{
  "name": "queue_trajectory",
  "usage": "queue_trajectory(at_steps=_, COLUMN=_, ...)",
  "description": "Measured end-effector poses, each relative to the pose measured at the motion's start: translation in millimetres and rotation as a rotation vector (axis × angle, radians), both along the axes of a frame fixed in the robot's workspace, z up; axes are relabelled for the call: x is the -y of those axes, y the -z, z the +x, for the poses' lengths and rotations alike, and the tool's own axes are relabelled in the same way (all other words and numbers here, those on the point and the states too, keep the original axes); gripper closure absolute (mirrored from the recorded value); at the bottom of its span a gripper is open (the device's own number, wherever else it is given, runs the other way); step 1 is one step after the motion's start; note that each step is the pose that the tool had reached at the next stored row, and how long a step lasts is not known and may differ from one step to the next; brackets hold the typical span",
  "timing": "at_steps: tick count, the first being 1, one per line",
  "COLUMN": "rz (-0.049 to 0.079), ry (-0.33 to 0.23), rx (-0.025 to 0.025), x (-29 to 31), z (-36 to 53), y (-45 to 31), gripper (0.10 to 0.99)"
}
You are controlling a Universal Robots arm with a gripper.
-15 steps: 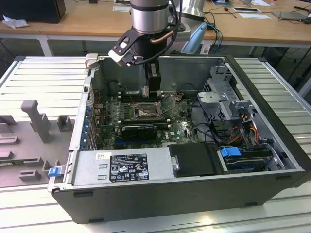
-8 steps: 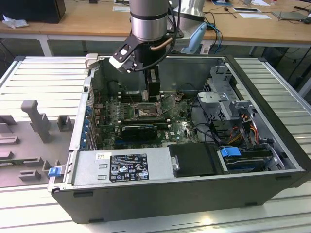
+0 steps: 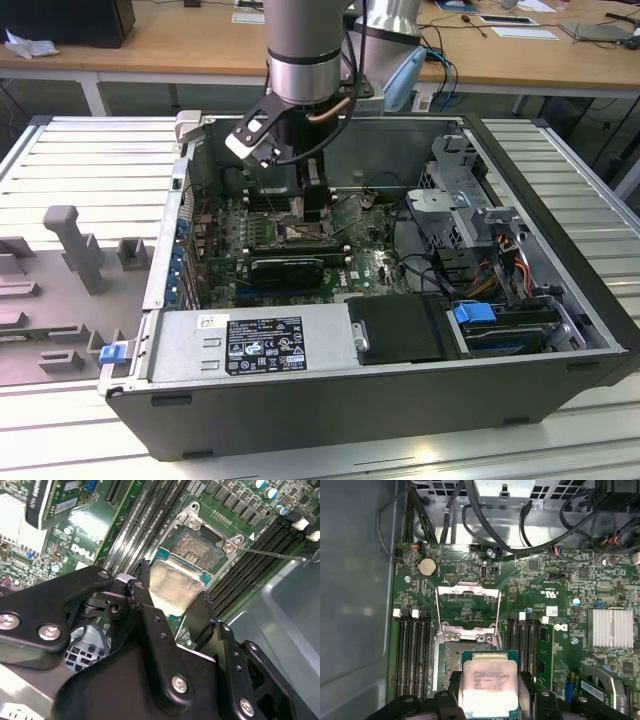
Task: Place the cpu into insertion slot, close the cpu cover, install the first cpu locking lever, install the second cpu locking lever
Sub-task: 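Place the cpu into insertion slot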
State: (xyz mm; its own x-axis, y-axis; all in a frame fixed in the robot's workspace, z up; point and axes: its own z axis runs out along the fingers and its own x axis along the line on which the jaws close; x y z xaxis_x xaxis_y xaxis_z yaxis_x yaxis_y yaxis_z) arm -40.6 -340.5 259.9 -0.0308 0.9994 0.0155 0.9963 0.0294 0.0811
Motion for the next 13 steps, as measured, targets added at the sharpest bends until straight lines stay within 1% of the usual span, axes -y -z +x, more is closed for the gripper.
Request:
queue_trajectory(at_steps=4, rz=0.0, ry=0.001, rx=0.0, x=-4.7, z=-0.4, y=9.9, gripper=0.557)
queue_trajectory(at_steps=7, rz=0.0, ry=0.001, rx=0.0, x=-6.4, z=-2.4, y=15.6, gripper=0.557)
queue_trajectory(at_steps=11, rz=0.0, ry=0.001, rx=0.0, x=-10.5, z=-4.1, y=24.4, gripper=0.557)
queue_trajectory(at_steps=12, rz=0.0, ry=0.001, rx=0.0, x=-13.6, z=-4.6, y=29.1, gripper=0.557)
queue_trajectory(at_steps=13, rz=0.0, ry=0.002, rx=0.0, x=-15.4, z=-5.2, y=32.2, gripper=0.557)
